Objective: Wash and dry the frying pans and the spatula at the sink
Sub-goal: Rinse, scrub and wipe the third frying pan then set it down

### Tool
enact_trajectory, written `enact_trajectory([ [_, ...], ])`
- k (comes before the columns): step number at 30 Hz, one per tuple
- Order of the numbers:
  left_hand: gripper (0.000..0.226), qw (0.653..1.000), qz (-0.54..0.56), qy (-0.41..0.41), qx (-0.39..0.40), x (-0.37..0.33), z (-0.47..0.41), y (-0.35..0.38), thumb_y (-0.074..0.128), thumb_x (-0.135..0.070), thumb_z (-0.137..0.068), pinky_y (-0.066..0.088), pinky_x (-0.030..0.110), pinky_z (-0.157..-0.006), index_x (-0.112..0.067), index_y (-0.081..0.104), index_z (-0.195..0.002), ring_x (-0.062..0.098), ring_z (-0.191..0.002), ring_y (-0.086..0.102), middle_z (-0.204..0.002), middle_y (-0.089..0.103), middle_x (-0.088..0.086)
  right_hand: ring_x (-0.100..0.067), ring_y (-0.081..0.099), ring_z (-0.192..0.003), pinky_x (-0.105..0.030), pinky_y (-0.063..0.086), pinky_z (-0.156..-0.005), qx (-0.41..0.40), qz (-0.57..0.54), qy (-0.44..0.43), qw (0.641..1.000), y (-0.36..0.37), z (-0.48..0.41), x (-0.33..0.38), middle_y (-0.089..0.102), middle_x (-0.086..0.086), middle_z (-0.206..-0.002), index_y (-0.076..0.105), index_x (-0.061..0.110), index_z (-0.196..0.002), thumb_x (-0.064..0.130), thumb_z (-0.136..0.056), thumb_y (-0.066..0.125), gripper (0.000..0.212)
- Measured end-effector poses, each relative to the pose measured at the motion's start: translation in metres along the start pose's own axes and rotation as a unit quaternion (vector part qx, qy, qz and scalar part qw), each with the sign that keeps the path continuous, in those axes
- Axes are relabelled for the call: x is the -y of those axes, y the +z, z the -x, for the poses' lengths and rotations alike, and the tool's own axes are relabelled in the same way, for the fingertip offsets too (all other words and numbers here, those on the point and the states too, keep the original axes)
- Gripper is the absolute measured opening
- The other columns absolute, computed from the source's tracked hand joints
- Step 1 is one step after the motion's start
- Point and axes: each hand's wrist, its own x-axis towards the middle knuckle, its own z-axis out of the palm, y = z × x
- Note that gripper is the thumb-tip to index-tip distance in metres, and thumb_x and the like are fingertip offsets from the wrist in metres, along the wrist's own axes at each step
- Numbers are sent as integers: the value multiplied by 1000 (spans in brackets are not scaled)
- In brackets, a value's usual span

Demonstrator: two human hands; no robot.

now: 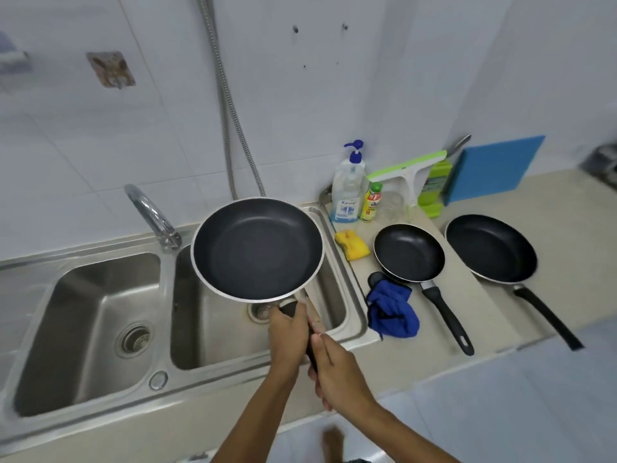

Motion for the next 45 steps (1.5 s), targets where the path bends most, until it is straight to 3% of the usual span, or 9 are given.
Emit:
enact_trajectory([
  [6, 32, 992, 26, 18, 119, -24, 37, 68, 60, -25, -86, 63, 50, -71, 4, 55, -100, 24, -55, 66, -61, 67, 8, -4, 47, -44, -23, 40, -42, -75, 24, -17, 997, -73, 29, -7, 57, 3, -66, 58, 34, -106, 42, -107, 33, 26],
  [10, 13, 984, 26, 39, 169, -39, 69, 137, 58, -17, -100, 58, 26, -56, -4, 56, -101, 13, -55, 70, -61, 68, 0, -3, 45, -49, -23, 39, -45, -126, -3, -15, 992, -138, 43, -22, 56, 3, -70, 60, 32, -108, 41, -107, 33, 29],
  [15, 56, 976, -21, 54, 209, -30, 91, 261, 64, -56, -78, 60, 43, -87, -9, 59, -107, 22, -81, 77, -85, 77, 6, -6, 52, -59, -16, 43, -46, -182, 31, -42, 982, -245, 57, -54, 56, 13, -76, 45, 41, -138, 41, -108, 30, 34],
  [19, 60, 969, -29, 82, 230, -25, 119, 378, 65, -60, -76, 56, 49, -98, -14, 62, -114, 25, -97, 75, -104, 76, 5, -9, 57, -64, -16, 44, -46, -204, 36, -44, 977, -351, 65, -89, 62, 7, -79, 39, 47, -144, 43, -107, 29, 38],
  [27, 29, 957, 6, 25, 290, -42, 208, 558, 59, -24, -101, 60, 28, -62, 5, 58, -106, 27, -73, 79, -82, 74, 17, -9, 66, -90, -20, 58, -71, -242, 37, -3, 970, -526, 63, -167, 67, 11, -114, 36, 47, -148, 50, -106, 28, 43],
  [31, 35, 958, -22, 13, 287, -27, 214, 628, 64, -31, -97, 62, 41, -82, 4, 64, -104, 27, -81, 78, -88, 75, 17, -5, 65, -90, -17, 58, -73, -240, 23, 0, 970, -590, 59, -194, 65, 11, -119, 35, 42, -150, 43, -107, 30, 43],
  [39, 26, 946, -4, -56, 319, -7, 179, 748, 70, -19, -95, 61, 36, -77, 0, 62, -111, 22, -82, 70, -91, 71, 13, -24, 69, -81, -18, 54, -61, -227, 25, 30, 973, -692, -3, -250, 73, 1, -104, 39, 40, -148, 41, -106, 36, 42],
  [42, 31, 939, 21, -104, 327, -6, 161, 795, 73, -16, -93, 62, 42, -84, 0, 61, -117, 27, -89, 71, -98, 72, 16, -6, 68, -77, -16, 57, -69, -218, 52, 35, 974, -732, -30, -266, 73, 10, -105, 33, 46, -147, 42, -106, 36, 42],
  [45, 32, 926, 48, -148, 345, -6, 147, 842, 73, -12, -92, 62, 40, -77, 3, 59, -117, 30, -90, 70, -98, 70, 18, -4, 52, -49, -16, 39, -49, -212, 86, 24, 973, -776, -54, -279, 60, 10, -65, 33, 43, -151, 39, -107, 34, 44],
])
